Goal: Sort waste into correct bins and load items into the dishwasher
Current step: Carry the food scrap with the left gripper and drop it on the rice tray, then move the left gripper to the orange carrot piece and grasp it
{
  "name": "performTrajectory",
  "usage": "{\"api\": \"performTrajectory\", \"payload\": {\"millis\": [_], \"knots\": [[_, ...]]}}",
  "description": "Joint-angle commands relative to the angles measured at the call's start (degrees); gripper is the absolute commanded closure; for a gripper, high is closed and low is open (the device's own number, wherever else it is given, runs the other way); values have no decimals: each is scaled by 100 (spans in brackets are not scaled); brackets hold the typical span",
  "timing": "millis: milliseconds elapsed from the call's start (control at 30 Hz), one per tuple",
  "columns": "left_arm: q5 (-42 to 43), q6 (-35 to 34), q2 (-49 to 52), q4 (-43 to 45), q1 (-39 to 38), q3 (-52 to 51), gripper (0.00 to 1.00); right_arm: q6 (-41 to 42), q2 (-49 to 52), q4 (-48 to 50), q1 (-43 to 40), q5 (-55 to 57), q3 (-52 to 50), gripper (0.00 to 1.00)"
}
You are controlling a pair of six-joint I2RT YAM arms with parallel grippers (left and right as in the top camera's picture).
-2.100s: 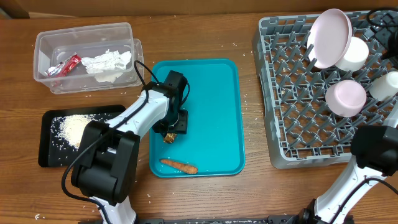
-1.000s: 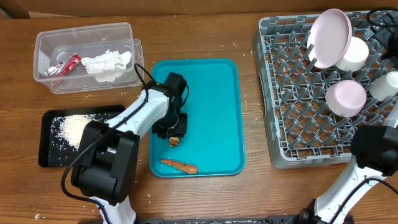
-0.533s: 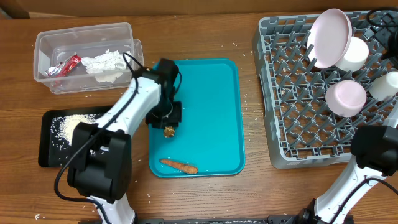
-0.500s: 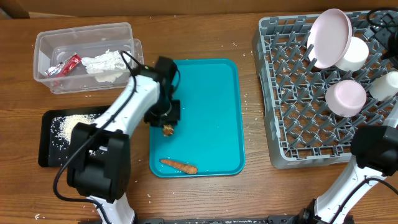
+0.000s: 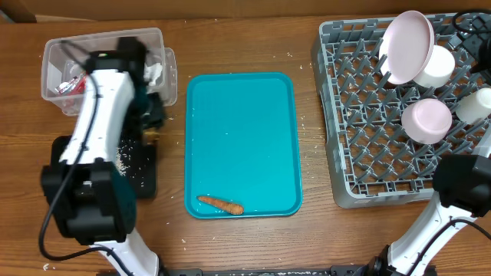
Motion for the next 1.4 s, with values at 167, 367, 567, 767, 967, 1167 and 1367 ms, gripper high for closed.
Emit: {"api": "performTrajectory", "payload": {"millis": [167,367,567,767,967,1167,1367], "knots": [[-105,-59,7,-72,1384,-63,61,-9,-177,26,-11,-4,133,0],[-103,-57,9,232,1810,-518,58,-9,-177,26,-11,-7,133,0],[-63,-57,9,525,1840,-1115,50,-9,-177,26,-11,-7,133,0],[249,59,-24,535,1827,-1108,50,-9,-177,26,-11,-7,133,0],[903,505,-280,516,1462,-1108,47,-9,-177,26,-11,-7,133,0],[1375,955,-562,492,68,-1117,43,-9,-177,26,-11,-7,133,0],[890,675,-546,619,-1797,-1425,34,-9,-177,26,-11,-7,133,0]]}}
